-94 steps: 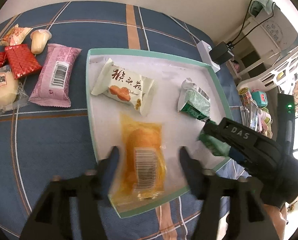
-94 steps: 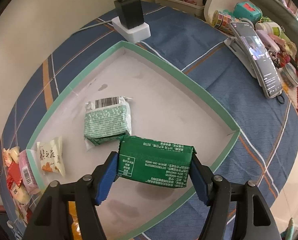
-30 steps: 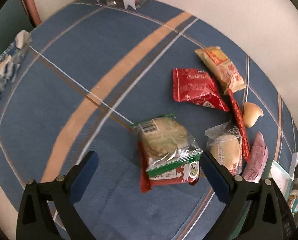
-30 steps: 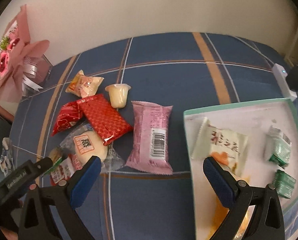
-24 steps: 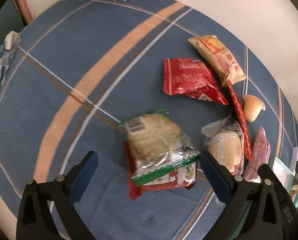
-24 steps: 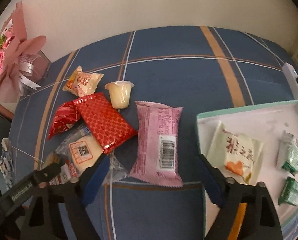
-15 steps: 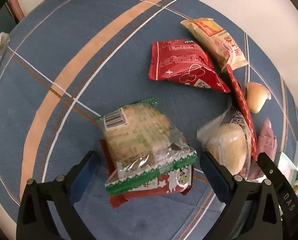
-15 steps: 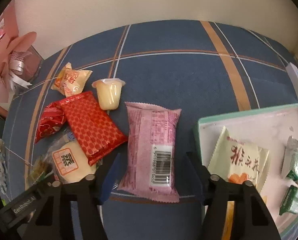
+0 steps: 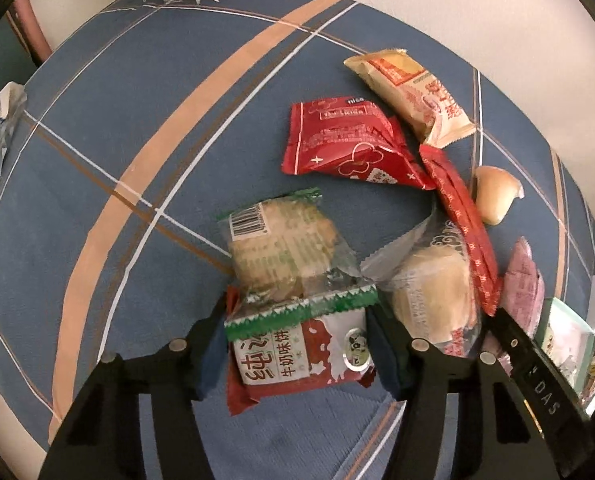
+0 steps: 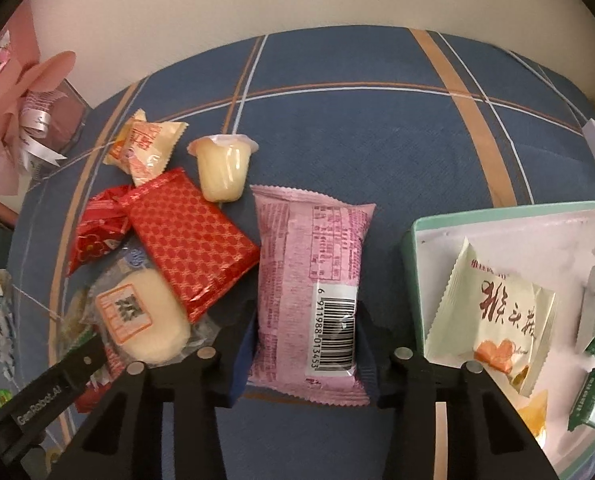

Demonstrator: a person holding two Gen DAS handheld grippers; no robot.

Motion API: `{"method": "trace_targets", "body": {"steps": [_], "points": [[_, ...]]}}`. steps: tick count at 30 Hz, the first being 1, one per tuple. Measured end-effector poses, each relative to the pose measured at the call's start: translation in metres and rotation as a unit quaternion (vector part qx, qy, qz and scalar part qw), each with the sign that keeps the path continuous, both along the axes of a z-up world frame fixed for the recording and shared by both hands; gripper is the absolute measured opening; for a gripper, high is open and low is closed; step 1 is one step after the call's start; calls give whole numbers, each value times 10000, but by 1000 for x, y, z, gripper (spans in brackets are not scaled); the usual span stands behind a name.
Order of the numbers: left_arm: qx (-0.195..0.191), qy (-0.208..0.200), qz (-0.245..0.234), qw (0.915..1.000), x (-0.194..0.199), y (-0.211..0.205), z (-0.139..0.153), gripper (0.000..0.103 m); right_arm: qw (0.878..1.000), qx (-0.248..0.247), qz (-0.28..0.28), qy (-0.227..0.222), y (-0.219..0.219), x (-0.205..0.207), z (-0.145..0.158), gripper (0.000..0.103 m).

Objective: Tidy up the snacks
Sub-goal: 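Lift both packs and carry them over the white tray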

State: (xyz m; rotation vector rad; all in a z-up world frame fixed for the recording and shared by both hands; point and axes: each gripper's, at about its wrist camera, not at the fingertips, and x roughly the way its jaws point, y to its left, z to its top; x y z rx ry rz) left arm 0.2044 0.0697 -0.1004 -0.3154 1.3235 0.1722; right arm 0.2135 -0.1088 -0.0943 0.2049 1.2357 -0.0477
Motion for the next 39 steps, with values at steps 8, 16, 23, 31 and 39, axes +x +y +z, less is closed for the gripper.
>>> {"method": "trace_targets", "body": {"steps": [8,16,23,31,39], "points": [[-155,-328,50,9993,-13,-1,34,63,9999,74,70,-109,5,-21,19,44],[-95,-692,-201,9974,-30,-11,60,63,9992,277,-151,-229,-8,-45,54,44],[-114,-1037,-619,9926,-46,-36,85,63,9976,281,-540,-333,-28,-60,77,44],[-355,-1041,-1433,9835,-58,-100,87,63,9924,82,-1152,-421,-83,-80,92,44],[-580,-890,-2000,9740,-68,-146,79,63,9776,-111,-2084,-273,-158,-92,88,44]]}}
